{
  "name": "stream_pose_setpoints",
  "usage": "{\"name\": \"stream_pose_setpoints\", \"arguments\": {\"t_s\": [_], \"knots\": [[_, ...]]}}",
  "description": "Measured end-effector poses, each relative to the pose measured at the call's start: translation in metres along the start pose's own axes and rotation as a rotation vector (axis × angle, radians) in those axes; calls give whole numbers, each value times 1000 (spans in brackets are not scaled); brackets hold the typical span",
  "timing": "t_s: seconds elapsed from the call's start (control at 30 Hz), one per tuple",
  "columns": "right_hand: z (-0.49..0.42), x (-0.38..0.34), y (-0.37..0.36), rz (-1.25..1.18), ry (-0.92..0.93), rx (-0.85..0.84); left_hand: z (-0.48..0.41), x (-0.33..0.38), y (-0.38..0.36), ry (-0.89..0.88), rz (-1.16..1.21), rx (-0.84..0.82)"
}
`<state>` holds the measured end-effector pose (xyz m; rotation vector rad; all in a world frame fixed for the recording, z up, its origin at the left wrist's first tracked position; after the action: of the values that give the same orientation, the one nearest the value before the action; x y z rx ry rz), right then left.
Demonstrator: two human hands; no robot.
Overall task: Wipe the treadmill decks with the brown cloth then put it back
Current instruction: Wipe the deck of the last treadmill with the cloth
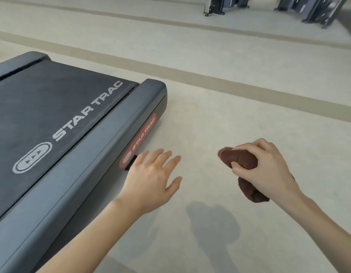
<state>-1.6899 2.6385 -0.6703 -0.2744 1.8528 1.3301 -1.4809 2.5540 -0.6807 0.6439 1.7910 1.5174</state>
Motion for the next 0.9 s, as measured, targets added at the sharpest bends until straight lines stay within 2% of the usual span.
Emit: {"name": "stream_pose_setpoints", "arguments": {"t_s": [0.17,0.37,0.53,0.7,0.9], "knots": [[-3,28,22,42,-100,55,-21,18,-3,-83,-9,-18],[-14,38,6,90,-146,124,-56,27,-23,-127,9,11],[-42,35,12,133,-184,110,-89,37,-29,-152,57,66],[-74,24,53,125,-231,149,-129,23,-16,-115,161,116],[-87,15,64,65,-242,195,-162,13,0,-173,148,171]]}}
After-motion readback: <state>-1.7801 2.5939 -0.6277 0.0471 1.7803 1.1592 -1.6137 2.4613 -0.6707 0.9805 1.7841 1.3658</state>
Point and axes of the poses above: each hand's wrist, its own z-axis away from the middle knuckle, its own y-axis out of the back of the hand, x = y × z, the point moved 8 cm from there along -z, towards the middle knuckle, and after that the axes turned 12 degrees about -z, right-handed, at the moved point
